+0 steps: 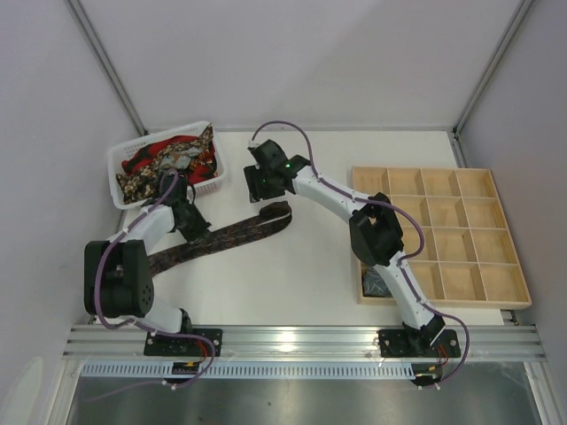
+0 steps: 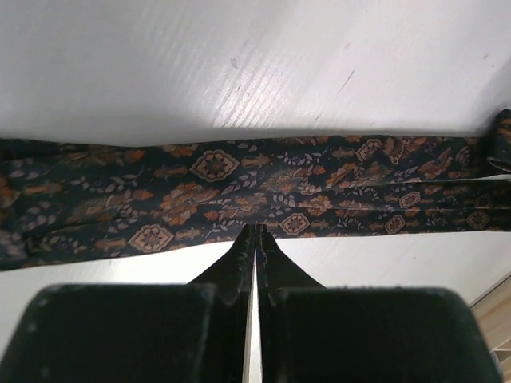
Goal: Roll the ties
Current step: Flatten the tie
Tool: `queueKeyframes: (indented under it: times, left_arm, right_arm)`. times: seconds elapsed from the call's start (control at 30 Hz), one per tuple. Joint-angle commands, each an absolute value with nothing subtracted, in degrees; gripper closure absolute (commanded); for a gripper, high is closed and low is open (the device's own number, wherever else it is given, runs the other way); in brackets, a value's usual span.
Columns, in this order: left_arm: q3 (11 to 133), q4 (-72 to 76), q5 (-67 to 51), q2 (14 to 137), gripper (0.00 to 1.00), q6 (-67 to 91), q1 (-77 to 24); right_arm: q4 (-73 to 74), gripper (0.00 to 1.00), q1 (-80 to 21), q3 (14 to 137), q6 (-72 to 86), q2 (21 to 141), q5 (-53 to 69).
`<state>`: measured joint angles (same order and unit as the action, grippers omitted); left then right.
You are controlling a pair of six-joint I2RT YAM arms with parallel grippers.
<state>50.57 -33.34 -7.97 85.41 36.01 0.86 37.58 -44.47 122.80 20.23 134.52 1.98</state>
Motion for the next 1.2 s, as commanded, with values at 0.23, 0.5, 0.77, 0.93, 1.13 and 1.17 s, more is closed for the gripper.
queueKeyframes:
  times: [0.23,0.5,0.77,0.93,1.13,1.17]
  left_arm:
    - [50.3,-29.6,-11.9,91.4,0.97,34.3,0.8]
    - [51.0,-29.7,-11.4,92.3,0.96,33.5,0.8]
    - [51.5,-30.5,-10.9,92.5,0.96,32.6,0.9]
    - [51.6,-31.2,-9.8,92.1,0.95,32.1,1.0]
    - [52.2,-32.0,-9.6,92.3,0.95,31.8,1.3]
    - [52.5,-32.1,-9.7,92.3,0.95,31.6,1.3]
  right_arm:
    - [41.1,0.29,-47.2,129.1,6.2,140.9,-5.4]
    - [41.8,0.34,-47.8,128.5,4.0,142.9,-9.5]
    - [41.5,0.48,-47.8,129.0,3.3,142.8,-16.3]
    - [40.5,0.65,-47.4,130.7,6.1,141.2,-18.0]
    - [41.0,0.87,-43.5,130.5,11.9,137.0,-15.8]
    - [41.0,0.87,-42.5,129.8,14.2,136.3,-15.6]
